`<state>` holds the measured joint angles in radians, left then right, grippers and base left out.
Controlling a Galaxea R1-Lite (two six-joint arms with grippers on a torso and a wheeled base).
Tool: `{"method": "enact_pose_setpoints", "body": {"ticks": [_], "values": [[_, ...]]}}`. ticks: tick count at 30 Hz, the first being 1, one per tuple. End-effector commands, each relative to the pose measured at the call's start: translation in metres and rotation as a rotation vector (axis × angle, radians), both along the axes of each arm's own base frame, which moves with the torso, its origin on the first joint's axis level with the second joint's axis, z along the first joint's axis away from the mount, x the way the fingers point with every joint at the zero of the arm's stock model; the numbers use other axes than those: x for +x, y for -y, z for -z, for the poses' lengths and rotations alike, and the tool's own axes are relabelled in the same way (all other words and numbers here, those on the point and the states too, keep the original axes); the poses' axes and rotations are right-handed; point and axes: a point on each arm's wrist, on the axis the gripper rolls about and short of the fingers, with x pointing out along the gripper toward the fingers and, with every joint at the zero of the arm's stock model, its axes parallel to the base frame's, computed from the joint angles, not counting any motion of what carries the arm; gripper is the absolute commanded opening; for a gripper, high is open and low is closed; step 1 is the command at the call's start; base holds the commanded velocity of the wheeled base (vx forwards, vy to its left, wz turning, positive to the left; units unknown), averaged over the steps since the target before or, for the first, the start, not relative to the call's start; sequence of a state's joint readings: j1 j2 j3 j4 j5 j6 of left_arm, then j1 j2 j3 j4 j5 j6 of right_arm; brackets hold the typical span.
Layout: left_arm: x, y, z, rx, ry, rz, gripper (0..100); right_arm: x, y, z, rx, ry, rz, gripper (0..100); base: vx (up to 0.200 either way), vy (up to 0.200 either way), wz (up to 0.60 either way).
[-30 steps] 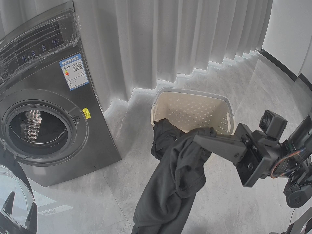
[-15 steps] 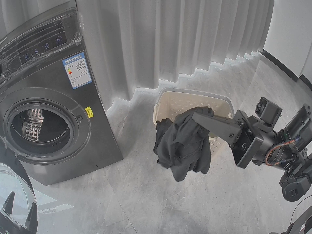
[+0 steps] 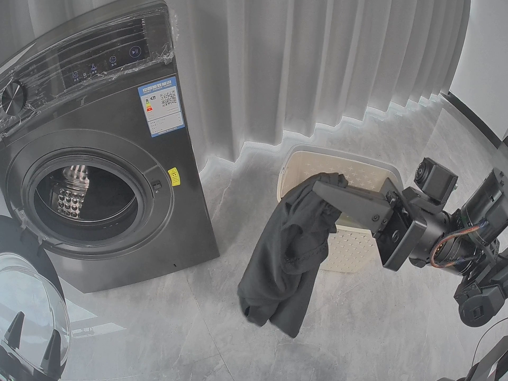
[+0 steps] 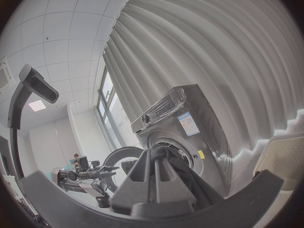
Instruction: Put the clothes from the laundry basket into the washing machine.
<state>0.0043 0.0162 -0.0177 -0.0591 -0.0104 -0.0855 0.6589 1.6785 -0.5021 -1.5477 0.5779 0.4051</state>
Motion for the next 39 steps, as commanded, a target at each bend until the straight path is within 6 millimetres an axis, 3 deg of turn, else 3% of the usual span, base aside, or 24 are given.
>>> {"method": "enact_pose_setpoints", "body": {"ticks": [1,8,17,26,39], "values": [[0.0001,0.0000,0.0047,0.000,-0.001,0.000,100,0.0016,0.0000,-0.0009,0.003,0.004,0.004,0,0.000,0.000,0.60],[0.0002,0.0000,0.0047,0.000,-0.002,0.000,100,0.0017,-0.0005,-0.0042,0.011,0.015,0.002,0,0.000,0.000,0.60],[0.0002,0.0000,0.0047,0.003,-0.002,0.000,100,0.0016,-0.0004,-0.0016,0.005,0.006,0.003,0,0.000,0.000,0.00],[0.0002,0.0000,0.0047,0.007,-0.002,0.000,100,0.0006,-0.0017,-0.0021,0.006,0.010,-0.004,0,0.000,0.000,0.60],[0.0002,0.0000,0.0047,0.009,-0.002,-0.002,100,-0.0011,-0.0030,-0.0011,0.003,0.007,-0.013,0,0.000,0.000,0.00]]}}
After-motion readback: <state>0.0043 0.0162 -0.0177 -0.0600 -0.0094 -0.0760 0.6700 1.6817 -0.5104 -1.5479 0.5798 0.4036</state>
